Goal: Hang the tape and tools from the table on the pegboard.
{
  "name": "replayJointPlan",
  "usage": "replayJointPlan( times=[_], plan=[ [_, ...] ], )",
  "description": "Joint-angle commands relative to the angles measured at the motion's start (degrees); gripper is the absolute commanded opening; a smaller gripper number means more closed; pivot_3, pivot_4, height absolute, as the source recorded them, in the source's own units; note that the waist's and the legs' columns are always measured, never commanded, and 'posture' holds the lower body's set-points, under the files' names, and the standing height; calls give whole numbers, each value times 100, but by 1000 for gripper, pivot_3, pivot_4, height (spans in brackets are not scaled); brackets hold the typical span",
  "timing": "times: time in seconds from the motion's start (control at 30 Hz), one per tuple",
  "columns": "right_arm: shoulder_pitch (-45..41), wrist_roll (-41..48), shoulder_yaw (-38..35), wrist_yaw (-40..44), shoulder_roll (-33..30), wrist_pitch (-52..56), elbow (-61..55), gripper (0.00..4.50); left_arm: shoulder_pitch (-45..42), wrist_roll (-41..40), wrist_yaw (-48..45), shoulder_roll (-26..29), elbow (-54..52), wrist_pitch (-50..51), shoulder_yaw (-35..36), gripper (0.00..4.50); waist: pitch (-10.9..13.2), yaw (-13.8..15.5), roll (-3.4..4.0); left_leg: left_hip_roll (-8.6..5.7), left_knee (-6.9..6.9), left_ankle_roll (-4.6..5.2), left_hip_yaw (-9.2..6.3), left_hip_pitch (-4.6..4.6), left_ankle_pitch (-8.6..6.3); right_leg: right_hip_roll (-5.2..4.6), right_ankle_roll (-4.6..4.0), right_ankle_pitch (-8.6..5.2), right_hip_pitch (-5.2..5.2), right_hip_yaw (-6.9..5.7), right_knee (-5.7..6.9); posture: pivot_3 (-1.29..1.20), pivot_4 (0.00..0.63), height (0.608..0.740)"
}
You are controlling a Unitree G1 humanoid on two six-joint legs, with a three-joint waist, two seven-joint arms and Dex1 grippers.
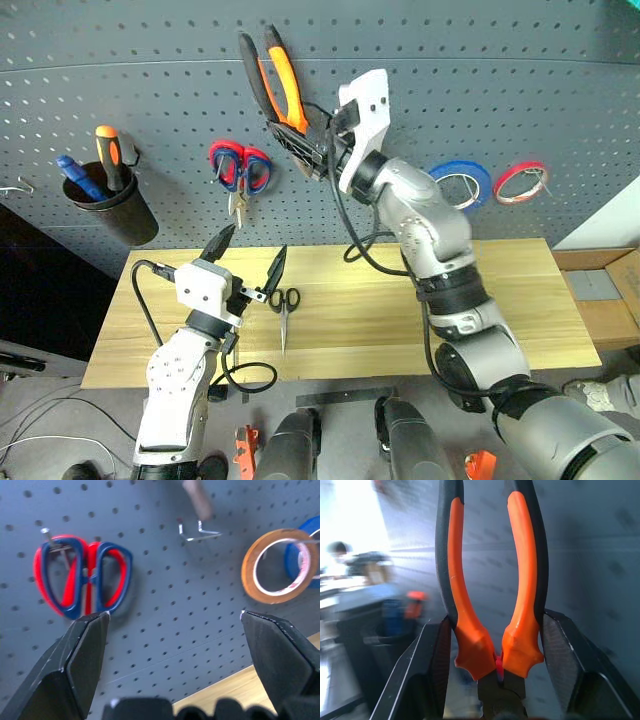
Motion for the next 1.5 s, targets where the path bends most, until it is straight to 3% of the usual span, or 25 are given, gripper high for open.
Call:
replayJointPlan(
  times=[0.03,0.4,0.87,1.5],
  plan=[
    [-370,-257,-143,-220,125,-1014,418,2116,74,106,56,-10,-294,-137,-50,4500,0,23,0,0,0,-11,1,-1,6,0,0,0,-2,0,0,13,217,740],
    [-305,-472,-361,-655,91,-1571,723,2115,123,212,133,-1,-306,-117,-117,4500,0,77,0,-1,4,-1,-9,2,2,0,-7,5,3,-6,11,18,218,740],
    [733,-1225,111,-990,-66,-1507,-475,2112,232,164,49,60,-345,-67,-117,4500,-8,70,-8,-7,0,-28,-13,4,18,2,-2,10,0,2,9,15,214,740],
    [669,-1486,468,-984,111,-1615,-743,2112,187,261,57,119,-256,-70,-56,4500,-8,78,-8,-7,1,-28,-12,5,18,2,-2,10,1,0,8,28,217,740]
  ],
)
